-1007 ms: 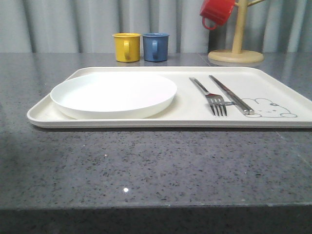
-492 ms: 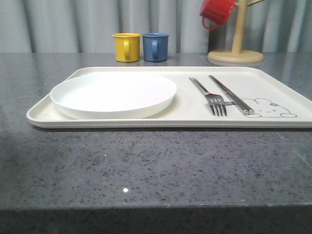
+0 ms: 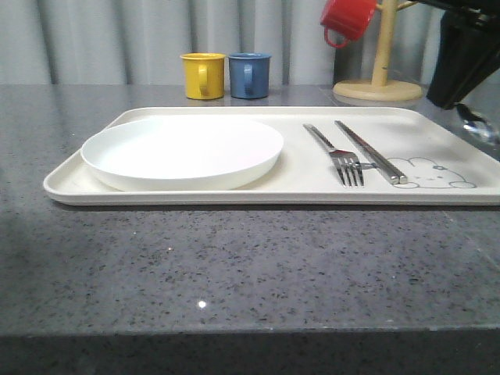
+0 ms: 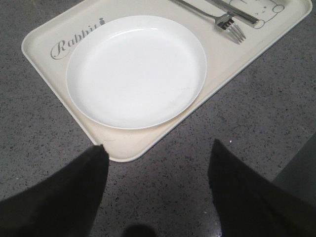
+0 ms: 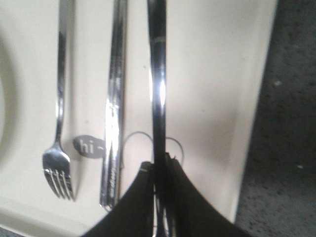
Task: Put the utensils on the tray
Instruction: 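Lower the spoon onto the tray beside the chopsticks and open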
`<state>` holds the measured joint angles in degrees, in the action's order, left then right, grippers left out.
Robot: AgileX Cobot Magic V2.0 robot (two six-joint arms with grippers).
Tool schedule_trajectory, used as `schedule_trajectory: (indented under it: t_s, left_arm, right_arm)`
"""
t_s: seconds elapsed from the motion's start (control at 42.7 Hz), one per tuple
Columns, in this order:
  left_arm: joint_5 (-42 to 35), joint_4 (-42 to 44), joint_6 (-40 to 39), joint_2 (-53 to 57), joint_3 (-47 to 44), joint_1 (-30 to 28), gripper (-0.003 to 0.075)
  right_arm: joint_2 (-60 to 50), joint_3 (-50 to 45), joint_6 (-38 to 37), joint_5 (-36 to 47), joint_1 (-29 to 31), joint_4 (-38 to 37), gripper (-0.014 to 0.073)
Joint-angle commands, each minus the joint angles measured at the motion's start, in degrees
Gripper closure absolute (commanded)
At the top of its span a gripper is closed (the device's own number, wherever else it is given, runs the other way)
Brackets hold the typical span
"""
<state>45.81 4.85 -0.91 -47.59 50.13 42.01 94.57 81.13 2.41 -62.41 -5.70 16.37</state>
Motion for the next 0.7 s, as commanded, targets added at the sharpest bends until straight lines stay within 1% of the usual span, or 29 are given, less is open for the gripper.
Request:
schedule_trajectory:
  t_s: [0.0, 0.187, 0.258, 0.375, 0.632, 0.679]
  left_arm:
    - [-3.98, -0.10, -0.55, 0.14, 1.68, 0.54, 0.0281]
    - [-3.98, -0.10, -0.55, 0.14, 1.68, 0.54, 0.0282]
    - [-3.98, -0.10, -0.55, 0.14, 1.68, 0.54, 0.0281]
    - [-3.98, -0.10, -0.55, 0.14, 1.68, 0.54, 0.0281]
    - [-3.98, -0.10, -0.55, 0.14, 1.68, 0.54, 0.0281]
    - [-3.98, -0.10, -0.55, 0.14, 1.68, 0.54, 0.0282]
  right_arm:
    - [-0.36, 1.72, -0.67, 3.44, -0.22, 2.60, 0.0620]
    - [2.60, 1.72, -2.41, 6.08, -0.11, 1.61, 0.0615]
    - [3.06, 1.72, -2.41, 6.32, -0.11, 1.48, 0.0587]
    - [4.31, 1.72, -2.41, 6.15, -0.11, 1.22, 0.0494]
    - [2.90, 1.72, -2.41, 5.61, -0.11, 0.88, 0.0231]
    - [1.81, 1.72, -1.97, 5.57, -0.11, 0.04, 0.0210]
